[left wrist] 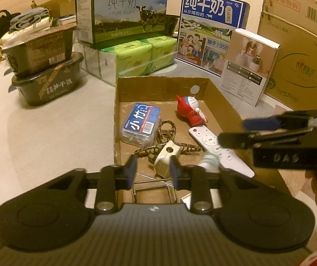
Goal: Organize rigid objects
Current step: 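Lower both items into the tray and open both tools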
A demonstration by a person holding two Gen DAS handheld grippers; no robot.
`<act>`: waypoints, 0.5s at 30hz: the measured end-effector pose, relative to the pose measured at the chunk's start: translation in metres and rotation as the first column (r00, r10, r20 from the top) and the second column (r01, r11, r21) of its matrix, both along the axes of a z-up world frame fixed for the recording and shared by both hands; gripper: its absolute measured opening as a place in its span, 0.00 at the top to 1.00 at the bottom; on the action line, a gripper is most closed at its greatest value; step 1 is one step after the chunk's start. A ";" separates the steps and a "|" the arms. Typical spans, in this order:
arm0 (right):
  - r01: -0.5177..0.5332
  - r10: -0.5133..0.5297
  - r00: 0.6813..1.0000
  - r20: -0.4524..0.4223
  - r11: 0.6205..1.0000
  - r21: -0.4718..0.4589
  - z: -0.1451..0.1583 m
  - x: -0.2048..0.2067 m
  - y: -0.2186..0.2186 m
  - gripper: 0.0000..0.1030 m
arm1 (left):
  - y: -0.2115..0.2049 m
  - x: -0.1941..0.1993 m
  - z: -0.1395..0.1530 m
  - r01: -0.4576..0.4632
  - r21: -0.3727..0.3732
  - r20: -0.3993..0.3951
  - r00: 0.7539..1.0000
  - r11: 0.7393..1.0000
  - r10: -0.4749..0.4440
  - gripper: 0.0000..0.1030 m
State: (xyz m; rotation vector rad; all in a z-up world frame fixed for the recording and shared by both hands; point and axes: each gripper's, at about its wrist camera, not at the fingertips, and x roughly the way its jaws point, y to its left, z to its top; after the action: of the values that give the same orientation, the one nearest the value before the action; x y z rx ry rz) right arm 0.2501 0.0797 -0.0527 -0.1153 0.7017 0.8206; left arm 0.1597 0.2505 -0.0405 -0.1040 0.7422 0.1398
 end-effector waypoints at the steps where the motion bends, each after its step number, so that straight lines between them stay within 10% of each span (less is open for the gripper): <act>1: 0.024 -0.024 1.000 0.011 1.000 0.004 0.001 0.000 -0.003 0.36 | -0.001 -0.001 0.001 -0.005 0.007 0.004 1.000 1.000 0.005 0.58; 15: 0.122 -0.122 0.992 -0.022 0.992 -0.016 0.014 -0.025 -0.043 0.35 | -0.014 -0.024 0.012 -0.021 -0.012 0.019 1.000 1.000 0.021 0.29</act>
State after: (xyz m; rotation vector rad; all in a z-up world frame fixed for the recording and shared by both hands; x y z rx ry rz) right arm 0.2249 0.0370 -0.0388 -0.0756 0.7297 0.7005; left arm 0.1361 0.2363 -0.0289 -0.1245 0.7234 0.1540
